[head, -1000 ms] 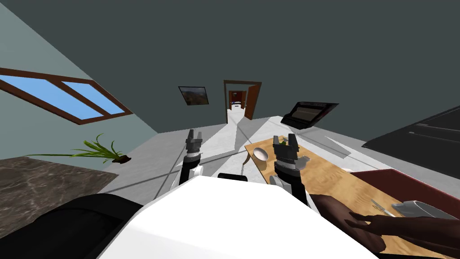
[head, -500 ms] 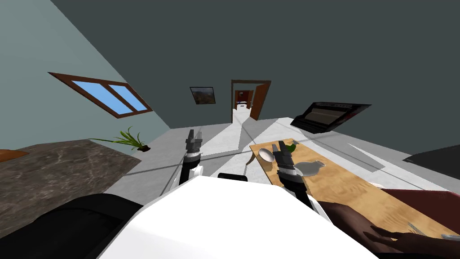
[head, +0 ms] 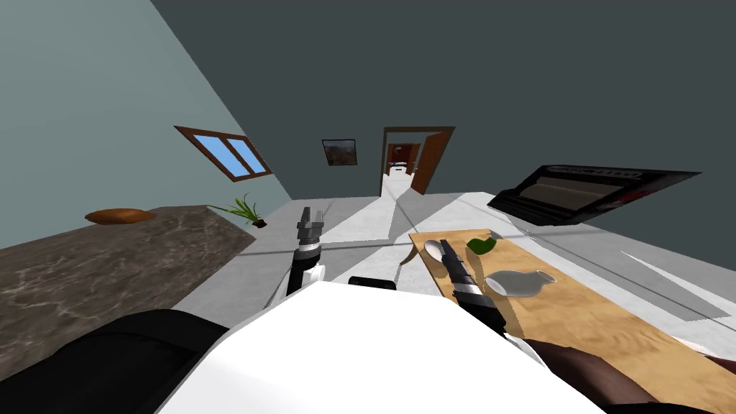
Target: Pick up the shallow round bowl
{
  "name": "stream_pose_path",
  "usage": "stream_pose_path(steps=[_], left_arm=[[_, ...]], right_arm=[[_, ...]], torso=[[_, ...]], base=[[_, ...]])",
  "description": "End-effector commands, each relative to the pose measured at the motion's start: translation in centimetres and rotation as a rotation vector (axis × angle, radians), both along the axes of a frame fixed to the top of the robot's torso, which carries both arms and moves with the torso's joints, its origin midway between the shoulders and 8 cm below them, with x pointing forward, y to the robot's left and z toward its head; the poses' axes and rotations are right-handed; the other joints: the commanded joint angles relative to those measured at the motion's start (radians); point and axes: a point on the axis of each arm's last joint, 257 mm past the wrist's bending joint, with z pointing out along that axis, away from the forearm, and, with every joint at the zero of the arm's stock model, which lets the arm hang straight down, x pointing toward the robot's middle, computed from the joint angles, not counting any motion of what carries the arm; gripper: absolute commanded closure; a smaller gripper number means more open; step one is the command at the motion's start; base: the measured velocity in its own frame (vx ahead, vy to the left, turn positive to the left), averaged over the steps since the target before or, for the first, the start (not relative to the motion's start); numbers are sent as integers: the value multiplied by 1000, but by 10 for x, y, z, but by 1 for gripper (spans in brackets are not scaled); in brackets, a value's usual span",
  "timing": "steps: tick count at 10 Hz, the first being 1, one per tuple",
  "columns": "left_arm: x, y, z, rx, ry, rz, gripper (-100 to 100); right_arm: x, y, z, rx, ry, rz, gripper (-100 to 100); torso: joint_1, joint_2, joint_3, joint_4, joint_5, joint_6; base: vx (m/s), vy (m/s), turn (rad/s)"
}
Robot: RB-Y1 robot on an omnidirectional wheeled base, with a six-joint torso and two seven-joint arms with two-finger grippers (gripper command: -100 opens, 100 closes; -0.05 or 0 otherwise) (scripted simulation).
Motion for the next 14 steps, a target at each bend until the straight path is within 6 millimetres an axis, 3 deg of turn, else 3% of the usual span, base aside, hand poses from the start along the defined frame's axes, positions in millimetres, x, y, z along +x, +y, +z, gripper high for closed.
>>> stream_pose_path(steps=[1,2,3,4,6,7,8,9,10,11,12,13,14], left_arm=[[0,0,0,0,0,0,0],[0,0,0,0,0,0,0],[0,0,0,0,0,0,0],[0,0,0,0,0,0,0],[0,0,0,0,0,0,0],[0,0,0,0,0,0,0],[0,0,0,0,0,0,0],[0,0,0,0,0,0,0],[0,0,0,0,0,0,0],[0,0,0,0,0,0,0],[0,0,0,0,0,0,0],[0,0,0,0,0,0,0],[0,0,0,0,0,0,0]], right_arm=[[-19,-25,-43,-69,144,-35,-100],[-20,-25,-45,-83,152,-33,-100],[-37,-41,-75,-126,251,-56,-100],[-37,-40,-75,-135,253,-53,-100],[-80,-74,-130,-220,452,-93,-100],[-81,-73,-132,-240,461,-88,-100],[-107,-90,-157,-283,562,-102,-100],[-108,-90,-158,-293,566,-101,-100],[-137,-107,-181,-340,669,-112,-100],[-137,-106,-182,-345,671,-110,-100],[-165,-121,-200,-399,766,-114,-100],[-168,-123,-203,-398,774,-116,-100],[-200,-138,-220,-450,872,-118,-100]], torso=[[0,0,0,0,0,0],[0,1,1,0,0,0],[-1,0,0,0,0,1],[-1,0,0,0,0,0],[-1,-1,-1,0,0,0],[-1,1,0,0,0,0],[-1,0,0,0,0,1],[-1,-1,0,0,0,0],[-2,-1,-1,0,0,1],[-2,-1,-1,0,0,0],[-3,-1,-1,0,0,1],[-2,-1,-1,0,0,0],[-3,-2,-1,0,0,1]], base=[[-89,67,385],[-66,43,113],[-52,51,254],[-35,34,138],[-55,48,335],[-56,45,200],[-41,52,298],[-34,34,147],[-39,39,278],[-38,31,177],[-38,44,284],[-29,29,165],[-34,35,331]])
